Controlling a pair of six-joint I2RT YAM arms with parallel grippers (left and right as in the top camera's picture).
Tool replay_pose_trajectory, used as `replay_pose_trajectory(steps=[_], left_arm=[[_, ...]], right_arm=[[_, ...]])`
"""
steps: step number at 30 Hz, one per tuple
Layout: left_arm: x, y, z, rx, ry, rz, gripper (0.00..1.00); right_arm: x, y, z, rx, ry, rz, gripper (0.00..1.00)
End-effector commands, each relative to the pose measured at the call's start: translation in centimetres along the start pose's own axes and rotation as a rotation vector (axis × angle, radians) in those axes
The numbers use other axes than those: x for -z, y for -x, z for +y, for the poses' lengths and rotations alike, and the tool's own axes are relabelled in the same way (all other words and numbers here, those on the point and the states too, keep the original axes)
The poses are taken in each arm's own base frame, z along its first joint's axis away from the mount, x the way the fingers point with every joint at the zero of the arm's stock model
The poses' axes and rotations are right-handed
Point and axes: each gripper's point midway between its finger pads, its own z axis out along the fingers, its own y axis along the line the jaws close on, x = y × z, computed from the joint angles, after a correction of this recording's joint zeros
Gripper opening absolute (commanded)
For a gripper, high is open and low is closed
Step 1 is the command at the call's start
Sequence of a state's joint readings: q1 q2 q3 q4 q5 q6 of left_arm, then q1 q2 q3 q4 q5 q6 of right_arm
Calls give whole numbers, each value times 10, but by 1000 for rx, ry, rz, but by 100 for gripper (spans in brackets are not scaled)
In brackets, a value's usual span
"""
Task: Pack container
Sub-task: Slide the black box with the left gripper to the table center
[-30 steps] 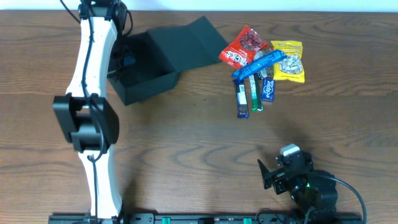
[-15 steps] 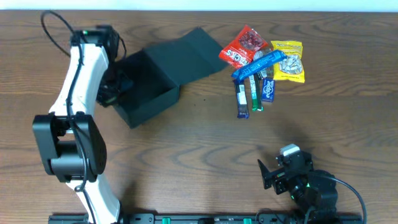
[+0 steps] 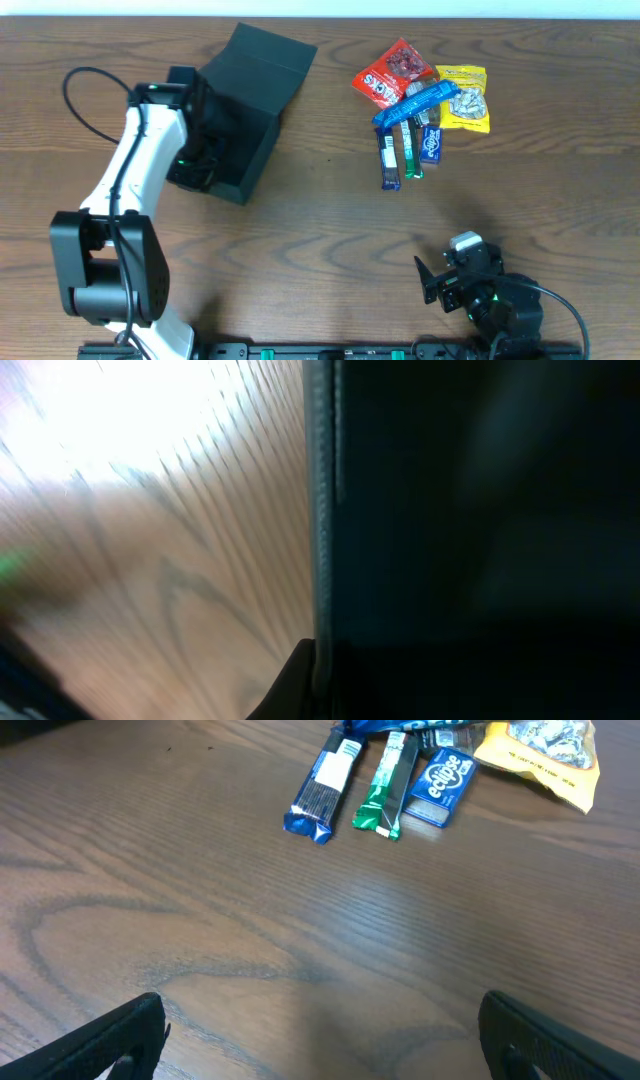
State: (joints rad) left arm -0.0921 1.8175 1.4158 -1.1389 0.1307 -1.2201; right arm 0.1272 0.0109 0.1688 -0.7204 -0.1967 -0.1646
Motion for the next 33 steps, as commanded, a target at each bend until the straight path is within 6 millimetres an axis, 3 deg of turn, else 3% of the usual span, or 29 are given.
replay_pose_trajectory(steps=[1, 4, 12, 26, 33], left_arm=[[3, -24, -15, 38, -47, -12, 6], [1, -45, -25, 61, -72, -14, 6], [-1, -82, -27, 198, -65, 47, 6], [-2, -123, -39, 378, -91, 120, 6], [-2, -139, -45, 357, -115, 142, 6]], right_arm=[[0, -1, -2, -15, -12, 0, 99], [0, -1, -2, -15, -12, 0, 99], [0, -1, -2, -15, -12, 0, 99], [0, -1, -2, -14, -12, 0, 99], [0, -1, -2, -14, -12, 0, 99]])
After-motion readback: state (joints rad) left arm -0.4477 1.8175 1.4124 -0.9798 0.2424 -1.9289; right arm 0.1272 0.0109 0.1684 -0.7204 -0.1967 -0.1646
